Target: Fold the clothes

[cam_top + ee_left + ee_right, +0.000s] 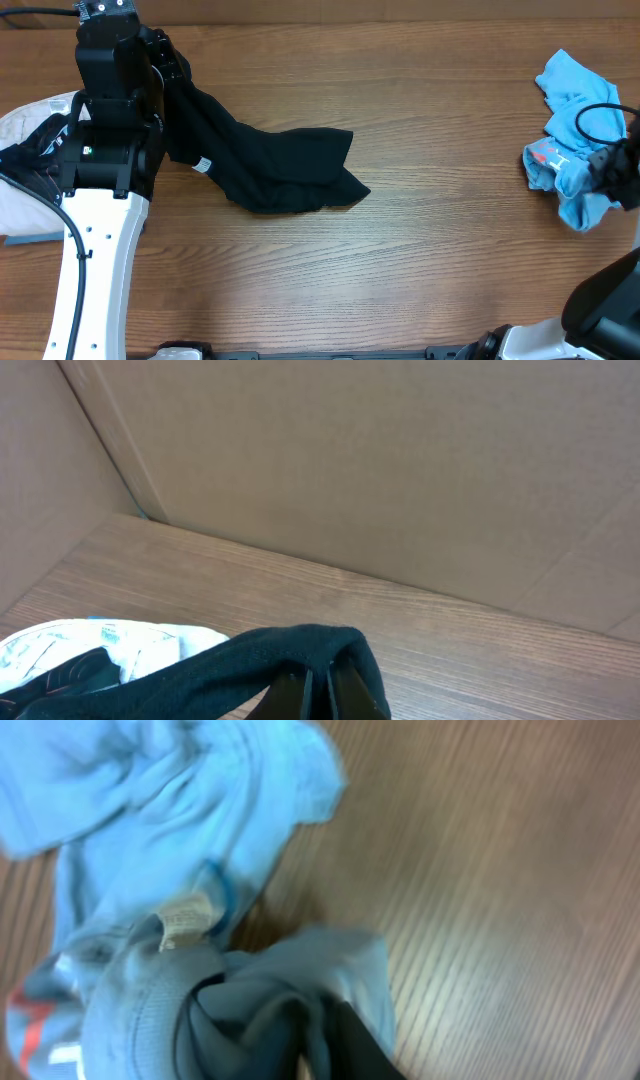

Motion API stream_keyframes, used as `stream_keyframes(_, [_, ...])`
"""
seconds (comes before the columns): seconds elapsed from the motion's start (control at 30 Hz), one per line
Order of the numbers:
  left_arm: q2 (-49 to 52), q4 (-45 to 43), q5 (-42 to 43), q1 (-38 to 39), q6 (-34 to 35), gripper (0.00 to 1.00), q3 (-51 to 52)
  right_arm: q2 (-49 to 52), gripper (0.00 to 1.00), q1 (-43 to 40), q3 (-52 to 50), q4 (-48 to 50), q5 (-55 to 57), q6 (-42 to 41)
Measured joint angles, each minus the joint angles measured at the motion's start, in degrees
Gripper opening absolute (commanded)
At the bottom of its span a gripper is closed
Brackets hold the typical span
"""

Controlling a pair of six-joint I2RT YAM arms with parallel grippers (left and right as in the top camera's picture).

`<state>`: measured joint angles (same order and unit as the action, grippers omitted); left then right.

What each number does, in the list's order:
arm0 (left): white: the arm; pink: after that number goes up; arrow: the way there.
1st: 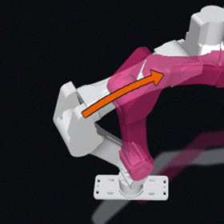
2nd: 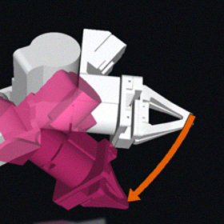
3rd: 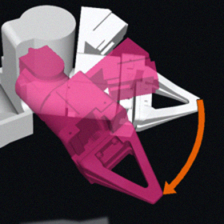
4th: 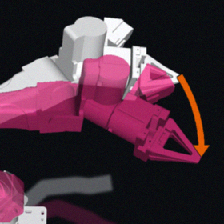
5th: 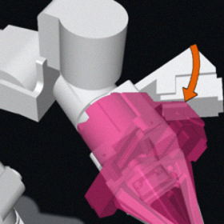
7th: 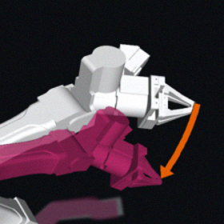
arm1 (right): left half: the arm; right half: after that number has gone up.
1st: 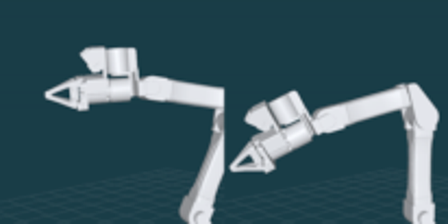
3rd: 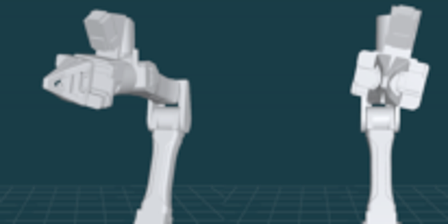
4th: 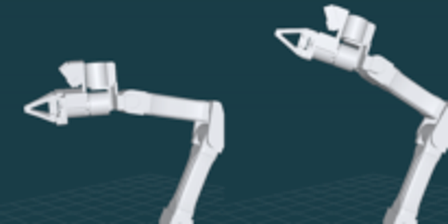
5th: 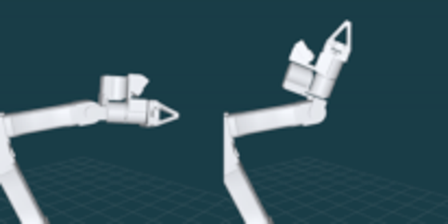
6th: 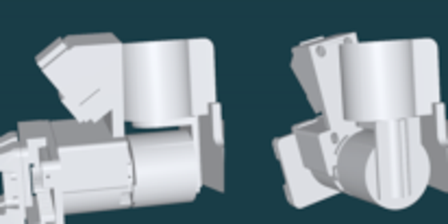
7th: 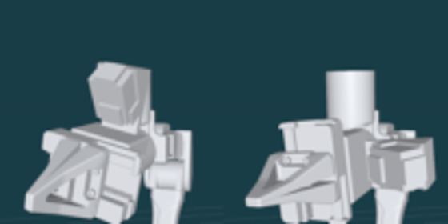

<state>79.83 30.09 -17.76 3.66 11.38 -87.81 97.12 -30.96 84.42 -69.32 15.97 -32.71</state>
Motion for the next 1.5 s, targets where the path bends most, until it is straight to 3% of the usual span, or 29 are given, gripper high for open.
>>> stream_keyframes(0.07, [0.0,0.0,-0.02,-0.02,0.0,0.06,0.0,0.0,0.32,-1.11,-0.02,-0.44,0.15,0.13])
stream_keyframes(0.2, [0.0,0.0,0.0,0.0,0.0,0.06,0.0,0.0,0.34,-0.98,-0.02,0.2,-0.87,1.33])
stream_keyframes(0.3, [0.0,0.0,0.02,-0.02,0.0,0.06,0.0,0.0,0.45,0.55,-0.02,3.13,-5.79,6.45])
stream_keyframes(0.37, [0.0,0.0,0.04,0.0,0.0,0.06,0.0,0.0,0.53,2.8,-0.02,5.29,-11.69,12.13])
stream_keyframes(0.5, [0.0,0.0,0.2,-0.02,0.0,0.07,0.0,0.0,0.58,10.27,-0.02,6.71,-24.44,22.36])
stream_keyframes(0.67, [0.0,0.0,0.22,0.0,0.0,0.08,0.0,0.37,0.61,20.65,-0.02,6.97,-31.23,28.55])
stream_keyframes(0.97, [0.0,0.0,0.66,-0.02,0.0,0.08,0.0,8.87,0.65,38.88,-0.07,14.93,-34.32,31.52])
stream_keyframes(1.37, [0.0,0.37,0.85,0.0,0.0,0.09,0.0,21.22,0.7,50.66,-0.11,29.49,-35.5,25.97])
stream_keyframes(1.43, [0.0,0.37,0.85,-0.02,0.0,0.09,0.0,22.84,0.68,51.84,-0.11,31.08,-35.69,25.14])
stream_keyframes(1.5, [0.0,0.39,0.85,-0.02,0.0,0.09,0.0,24.26,0.55,52.94,-0.17,33.83,-36.02,23.93])
